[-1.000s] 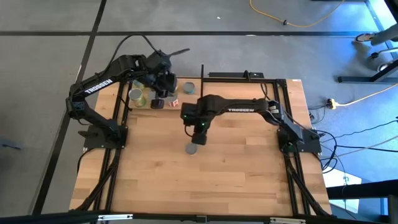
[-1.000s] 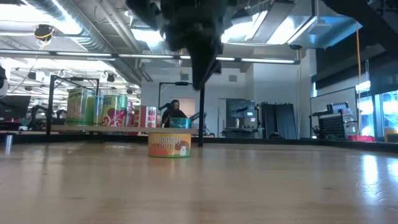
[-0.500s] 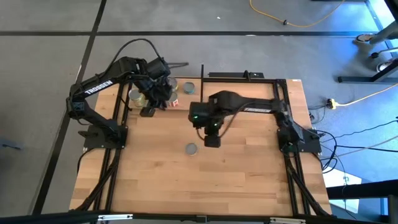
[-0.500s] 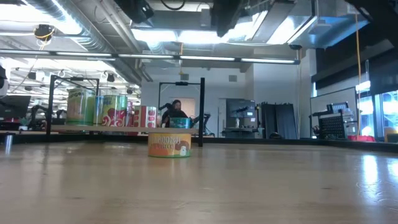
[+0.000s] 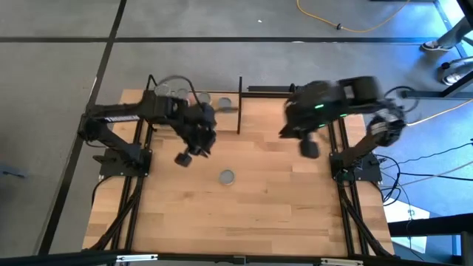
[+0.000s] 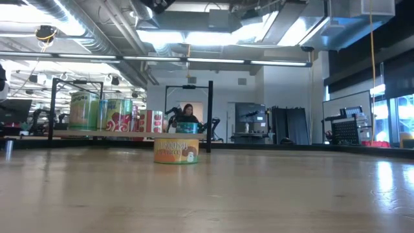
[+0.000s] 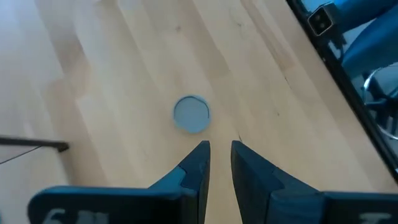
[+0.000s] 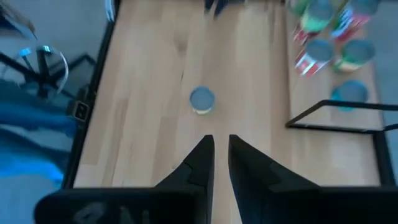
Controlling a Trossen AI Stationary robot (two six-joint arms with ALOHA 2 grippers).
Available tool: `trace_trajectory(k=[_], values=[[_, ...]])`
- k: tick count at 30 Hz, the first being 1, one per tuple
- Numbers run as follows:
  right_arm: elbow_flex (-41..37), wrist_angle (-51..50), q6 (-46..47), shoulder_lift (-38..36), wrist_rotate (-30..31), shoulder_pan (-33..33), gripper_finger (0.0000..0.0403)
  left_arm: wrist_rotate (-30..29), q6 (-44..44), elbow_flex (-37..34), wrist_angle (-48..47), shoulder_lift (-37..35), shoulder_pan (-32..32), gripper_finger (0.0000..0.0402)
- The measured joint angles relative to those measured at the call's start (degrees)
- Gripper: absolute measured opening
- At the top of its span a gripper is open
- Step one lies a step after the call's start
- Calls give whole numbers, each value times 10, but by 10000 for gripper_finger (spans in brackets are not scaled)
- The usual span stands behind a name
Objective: Pick and place cans onto a shelf
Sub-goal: Put the canned mushroom on the shelf
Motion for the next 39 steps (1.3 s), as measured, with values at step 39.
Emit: trace_trajectory(k=[39], values=[[-12, 1, -13, -153, 29, 0, 49, -275, -17, -444, 622, 81, -215, 59]])
